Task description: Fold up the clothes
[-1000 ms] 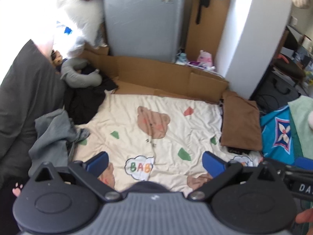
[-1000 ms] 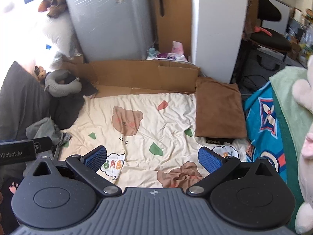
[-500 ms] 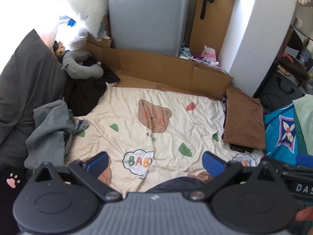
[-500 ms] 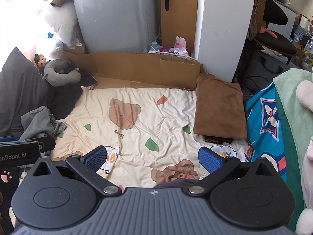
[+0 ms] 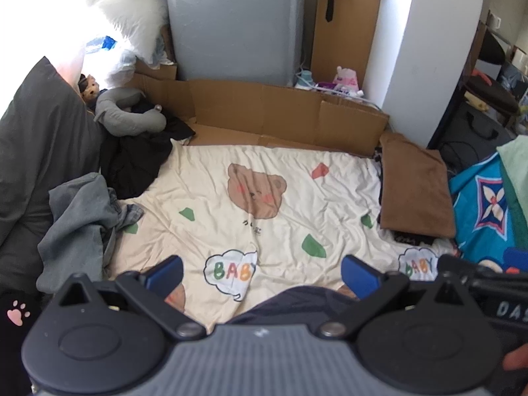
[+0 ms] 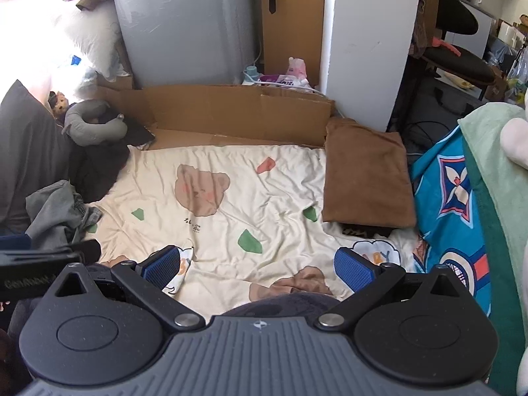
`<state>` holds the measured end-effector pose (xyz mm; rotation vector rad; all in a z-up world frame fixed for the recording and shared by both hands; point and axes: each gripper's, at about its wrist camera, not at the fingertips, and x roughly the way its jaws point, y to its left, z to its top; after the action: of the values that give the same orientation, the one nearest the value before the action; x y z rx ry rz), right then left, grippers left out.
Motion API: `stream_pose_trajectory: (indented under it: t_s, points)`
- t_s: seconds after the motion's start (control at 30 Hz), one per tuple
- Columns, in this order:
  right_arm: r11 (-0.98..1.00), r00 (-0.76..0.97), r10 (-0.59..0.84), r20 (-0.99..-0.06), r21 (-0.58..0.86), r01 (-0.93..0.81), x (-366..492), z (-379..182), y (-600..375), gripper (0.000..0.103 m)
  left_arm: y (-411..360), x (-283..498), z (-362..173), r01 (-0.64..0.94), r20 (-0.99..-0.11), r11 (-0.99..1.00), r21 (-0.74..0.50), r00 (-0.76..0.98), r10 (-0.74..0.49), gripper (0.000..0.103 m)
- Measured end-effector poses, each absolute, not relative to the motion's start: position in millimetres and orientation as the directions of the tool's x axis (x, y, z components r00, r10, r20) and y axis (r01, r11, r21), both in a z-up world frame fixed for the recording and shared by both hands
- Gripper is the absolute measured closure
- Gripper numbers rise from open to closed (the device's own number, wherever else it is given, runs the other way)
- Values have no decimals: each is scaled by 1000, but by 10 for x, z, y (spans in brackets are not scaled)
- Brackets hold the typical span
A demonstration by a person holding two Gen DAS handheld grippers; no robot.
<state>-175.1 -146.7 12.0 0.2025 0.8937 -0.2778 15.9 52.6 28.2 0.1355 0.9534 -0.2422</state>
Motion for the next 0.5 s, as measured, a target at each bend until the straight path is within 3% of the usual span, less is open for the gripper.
stream_pose_trajectory:
  t_s: [0.5]
  points:
    - [960,595,-78,-800,101,262,-1691,37,-1462,1,641,172,227,227,-789,974,-13,596,-149,0]
